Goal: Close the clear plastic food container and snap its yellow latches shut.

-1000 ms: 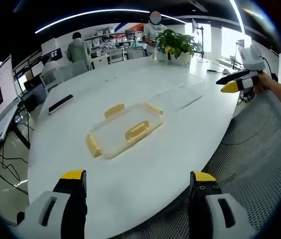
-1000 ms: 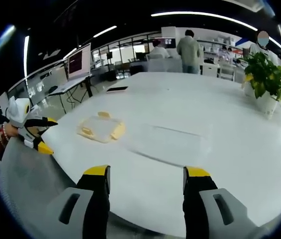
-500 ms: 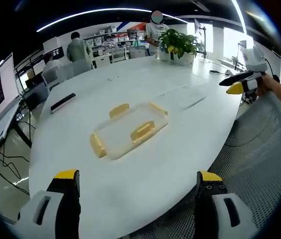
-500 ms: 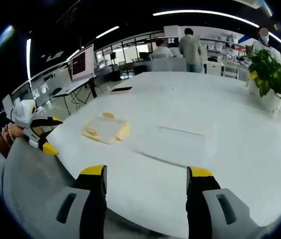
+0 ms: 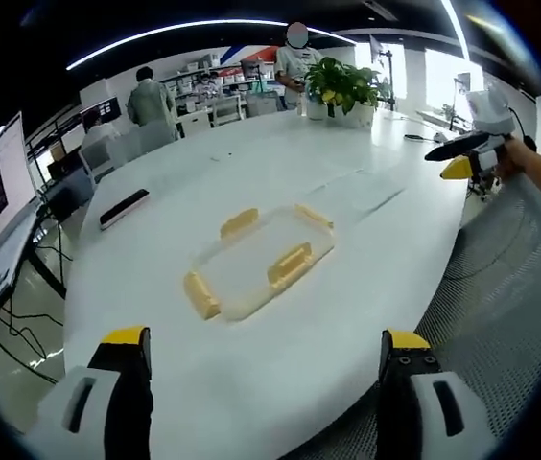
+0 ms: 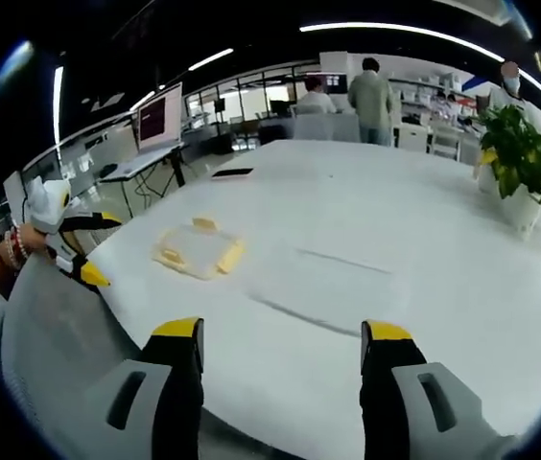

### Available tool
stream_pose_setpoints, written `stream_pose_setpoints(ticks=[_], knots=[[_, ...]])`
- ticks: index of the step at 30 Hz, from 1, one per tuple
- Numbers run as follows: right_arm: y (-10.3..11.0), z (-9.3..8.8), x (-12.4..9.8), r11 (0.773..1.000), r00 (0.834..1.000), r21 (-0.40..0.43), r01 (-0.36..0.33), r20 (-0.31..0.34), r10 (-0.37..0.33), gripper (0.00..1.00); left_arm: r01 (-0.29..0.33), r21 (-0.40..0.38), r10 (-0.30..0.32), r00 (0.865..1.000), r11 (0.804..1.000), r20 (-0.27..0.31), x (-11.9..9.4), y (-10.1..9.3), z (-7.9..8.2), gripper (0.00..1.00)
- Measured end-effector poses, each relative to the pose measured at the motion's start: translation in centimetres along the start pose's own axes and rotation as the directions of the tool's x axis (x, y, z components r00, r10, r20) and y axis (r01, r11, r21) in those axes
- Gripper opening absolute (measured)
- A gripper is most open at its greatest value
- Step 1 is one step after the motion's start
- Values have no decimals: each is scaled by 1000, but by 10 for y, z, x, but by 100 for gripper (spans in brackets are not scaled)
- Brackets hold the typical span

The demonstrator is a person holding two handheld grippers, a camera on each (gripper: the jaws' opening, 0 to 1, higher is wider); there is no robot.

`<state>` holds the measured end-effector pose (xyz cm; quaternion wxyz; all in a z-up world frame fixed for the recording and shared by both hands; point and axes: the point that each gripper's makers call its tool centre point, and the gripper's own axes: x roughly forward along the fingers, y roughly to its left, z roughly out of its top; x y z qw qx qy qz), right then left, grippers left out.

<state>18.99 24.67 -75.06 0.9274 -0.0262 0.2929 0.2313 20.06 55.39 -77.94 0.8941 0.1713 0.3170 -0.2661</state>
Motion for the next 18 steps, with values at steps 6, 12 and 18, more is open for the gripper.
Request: stream_pose_setpoints(ticks=[6, 12, 18], knots=[[1, 13, 7, 998, 1000, -55, -12, 3, 12, 63, 21, -40, -19, 999, 999, 35, 2, 5, 12, 94], [10, 34, 19, 995, 998, -84, -60, 18, 61, 63, 7, -19, -6, 999, 1000, 35, 3, 16, 19, 94], [28, 43, 34, 968, 988, -201, -151, -31, 148, 62, 33, 9, -33, 998, 999, 44, 5, 23, 29, 93]])
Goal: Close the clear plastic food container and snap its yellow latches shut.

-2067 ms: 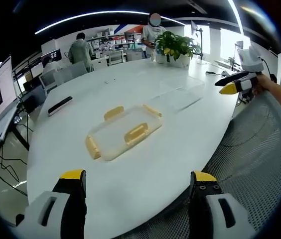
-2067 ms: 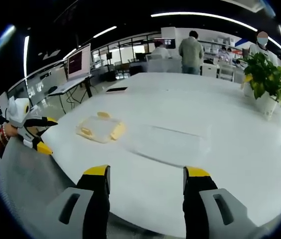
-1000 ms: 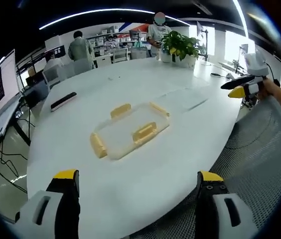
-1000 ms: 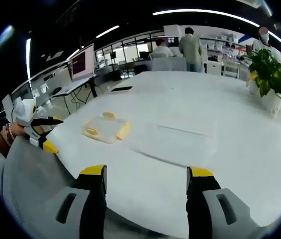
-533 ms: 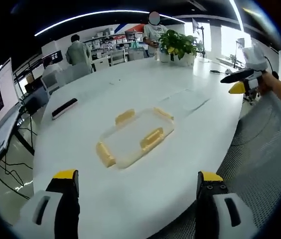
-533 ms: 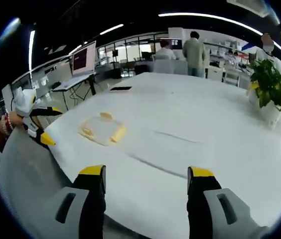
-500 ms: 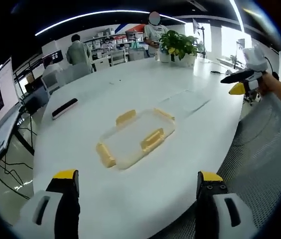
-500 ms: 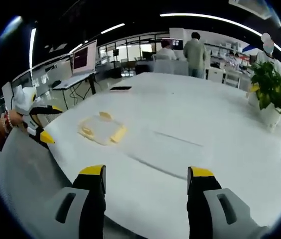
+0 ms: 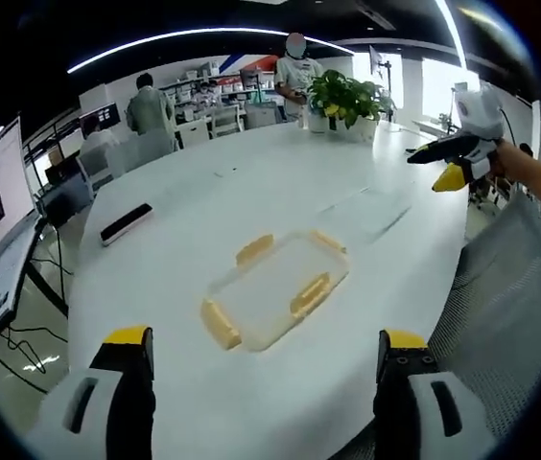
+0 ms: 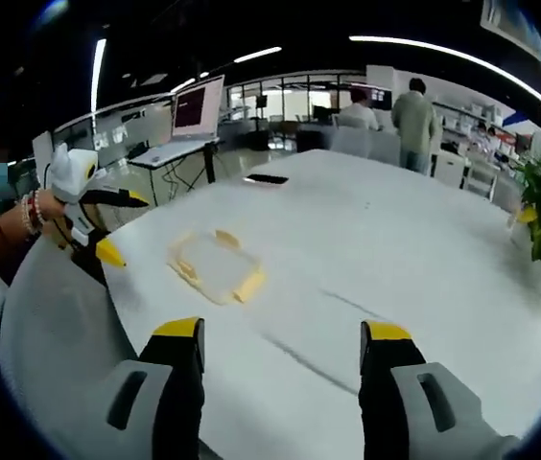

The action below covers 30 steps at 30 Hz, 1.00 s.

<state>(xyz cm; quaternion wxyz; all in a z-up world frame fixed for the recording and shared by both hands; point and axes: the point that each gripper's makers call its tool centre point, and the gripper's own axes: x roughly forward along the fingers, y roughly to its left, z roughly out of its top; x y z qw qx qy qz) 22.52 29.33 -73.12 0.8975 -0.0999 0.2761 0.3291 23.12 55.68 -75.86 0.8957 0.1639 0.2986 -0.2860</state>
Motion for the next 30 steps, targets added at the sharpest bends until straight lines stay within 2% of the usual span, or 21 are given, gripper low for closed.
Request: stream_pose_setpoints(ticks=[4, 7, 10, 13, 16, 20, 23, 26, 27, 30], knots=[[4, 5, 10, 996, 998, -79, -39, -43, 35, 62, -9, 43, 10, 1000, 999, -29, 1, 13, 1, 94], [3, 8, 17, 988, 997, -150, -44, -72, 34, 61, -12, 63, 14, 999, 998, -38, 2, 20, 3, 94], [5, 12, 23, 985, 995, -161, -68, -87, 55, 61, 0, 75, 4, 999, 997, -48, 3, 23, 3, 94], [8, 15, 31, 978, 991, -184, -100, -102, 82, 61, 31, 96, -25, 997, 995, -70, 5, 23, 1, 94], [10, 14, 38, 971, 986, -201, -132, -132, 107, 60, 85, 93, -74, 990, 992, -121, 9, 23, -5, 94], [12, 16, 47, 957, 978, -235, -168, -165, 131, 60, 118, 138, -99, 985, 983, -142, 12, 26, -4, 94], [11, 11, 51, 953, 969, -238, -187, -206, 138, 60, 178, 192, -138, 969, 965, -205, 15, 26, -12, 95], [13, 10, 55, 937, 960, -271, -219, -230, 157, 61, 204, 251, -143, 960, 946, -240, 18, 30, -15, 96], [13, 9, 55, 935, 957, -273, -227, -243, 161, 61, 226, 268, -154, 952, 937, -266, 18, 29, -19, 96], [14, 8, 59, 923, 947, -292, -250, -271, 171, 61, 253, 272, -173, 943, 929, -284, 22, 29, -20, 94]])
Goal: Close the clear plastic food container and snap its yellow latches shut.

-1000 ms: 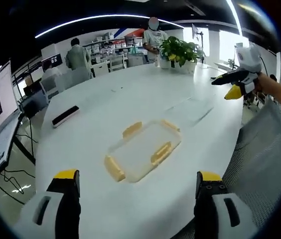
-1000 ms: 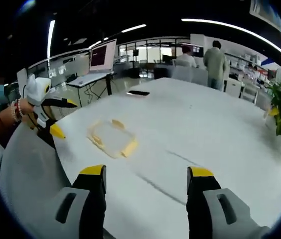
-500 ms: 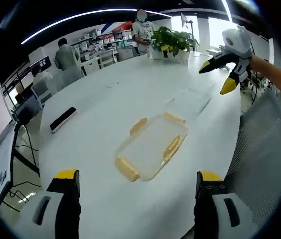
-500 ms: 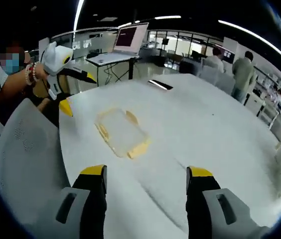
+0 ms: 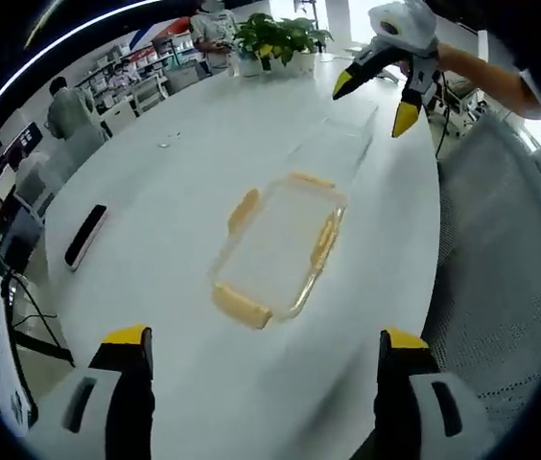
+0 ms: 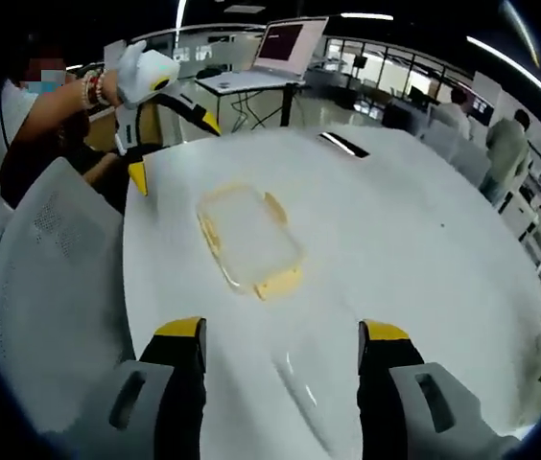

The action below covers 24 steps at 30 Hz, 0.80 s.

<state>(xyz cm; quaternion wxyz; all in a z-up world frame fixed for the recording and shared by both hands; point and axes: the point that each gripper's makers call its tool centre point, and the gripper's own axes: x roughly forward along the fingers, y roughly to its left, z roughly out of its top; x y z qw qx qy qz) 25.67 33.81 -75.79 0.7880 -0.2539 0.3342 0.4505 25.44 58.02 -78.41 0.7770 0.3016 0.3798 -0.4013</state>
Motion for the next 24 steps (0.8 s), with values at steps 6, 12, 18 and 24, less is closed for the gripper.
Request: stream_pose_setpoints(ticks=[6, 12, 18, 24], knots=[[-2, 3, 11, 998, 999, -45, -33, -36, 31, 59, 49, 43, -47, 998, 998, -51, 8, 2, -3, 92], [0, 4, 27, 991, 992, -80, -105, -75, 99, 61, 153, 114, -142, 985, 982, -96, 21, -2, -6, 88], [-3, 10, 41, 981, 986, -134, -139, -105, 126, 60, 214, 102, -205, 975, 972, -87, 27, 3, -3, 86], [-4, 11, 52, 968, 977, -172, -181, -139, 158, 58, 258, 119, -247, 964, 959, -94, 37, 6, -2, 79]])
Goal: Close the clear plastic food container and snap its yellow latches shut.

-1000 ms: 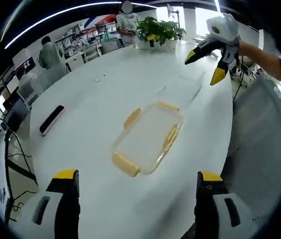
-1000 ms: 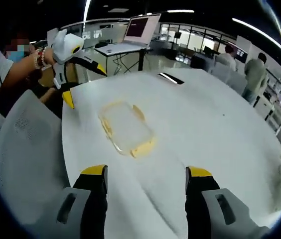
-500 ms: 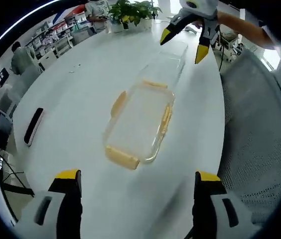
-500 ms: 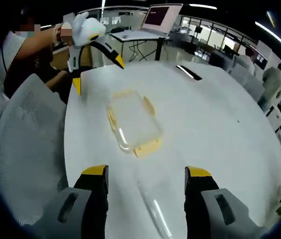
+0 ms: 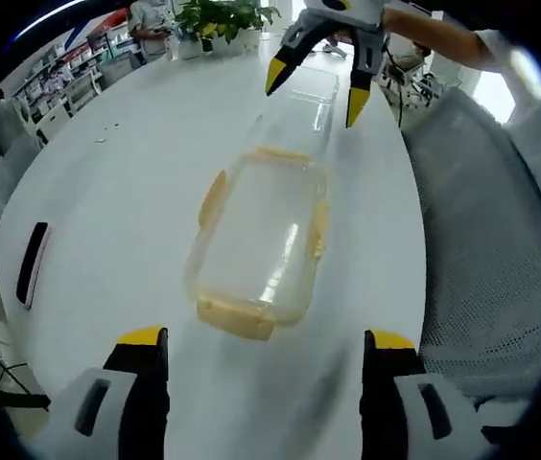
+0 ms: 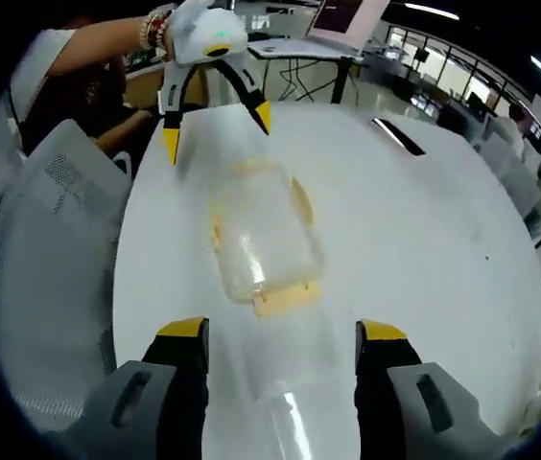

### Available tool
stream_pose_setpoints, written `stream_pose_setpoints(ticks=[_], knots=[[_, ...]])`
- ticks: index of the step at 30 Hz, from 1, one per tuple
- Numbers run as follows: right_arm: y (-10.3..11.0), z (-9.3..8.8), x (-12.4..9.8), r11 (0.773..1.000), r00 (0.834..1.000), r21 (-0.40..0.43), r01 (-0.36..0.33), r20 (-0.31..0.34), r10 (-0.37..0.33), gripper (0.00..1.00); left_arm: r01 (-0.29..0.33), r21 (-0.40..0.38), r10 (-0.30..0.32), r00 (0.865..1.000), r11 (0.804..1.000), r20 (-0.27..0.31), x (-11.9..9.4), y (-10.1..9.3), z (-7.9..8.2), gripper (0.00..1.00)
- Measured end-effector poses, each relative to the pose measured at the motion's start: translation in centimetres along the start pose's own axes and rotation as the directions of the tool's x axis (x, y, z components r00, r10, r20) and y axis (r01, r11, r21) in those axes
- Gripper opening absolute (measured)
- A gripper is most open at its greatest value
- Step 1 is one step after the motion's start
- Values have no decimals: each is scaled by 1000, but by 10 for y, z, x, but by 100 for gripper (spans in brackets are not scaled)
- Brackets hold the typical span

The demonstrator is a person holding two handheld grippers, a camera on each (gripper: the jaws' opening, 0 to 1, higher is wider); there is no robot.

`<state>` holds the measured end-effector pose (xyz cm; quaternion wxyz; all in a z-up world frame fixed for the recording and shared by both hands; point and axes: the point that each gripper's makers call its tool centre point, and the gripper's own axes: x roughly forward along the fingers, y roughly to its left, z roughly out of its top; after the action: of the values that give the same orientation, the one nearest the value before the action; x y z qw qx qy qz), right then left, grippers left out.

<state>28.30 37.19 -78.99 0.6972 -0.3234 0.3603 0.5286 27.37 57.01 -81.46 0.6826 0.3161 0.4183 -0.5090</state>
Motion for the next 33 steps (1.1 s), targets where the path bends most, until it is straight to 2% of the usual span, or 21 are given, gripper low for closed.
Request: stream_pose_setpoints(ticks=[4, 7, 11, 21, 28, 33], knots=[[-4, 0, 9, 1000, 1000, -14, -14, -11, 14, 58, 0, 33, 1, 1000, 999, -21, 7, 6, -2, 74], [-3, 0, 15, 999, 999, -28, -36, -22, 36, 57, 28, 43, -27, 999, 999, -22, 11, 5, -2, 69], [-3, -1, 24, 997, 998, -53, -55, -37, 53, 54, 14, 78, -10, 999, 997, -45, 18, 12, -4, 67], [2, -1, 50, 984, 988, -108, -144, -72, 137, 52, 70, 105, -63, 996, 992, -65, 26, 11, 0, 54], [3, 4, 59, 975, 984, -143, -169, -76, 159, 49, 80, 132, -73, 996, 988, -60, 27, 12, 3, 47], [5, 5, 61, 967, 980, -167, -191, -87, 178, 47, 88, 167, -75, 994, 982, -82, 28, 13, 1, 42]])
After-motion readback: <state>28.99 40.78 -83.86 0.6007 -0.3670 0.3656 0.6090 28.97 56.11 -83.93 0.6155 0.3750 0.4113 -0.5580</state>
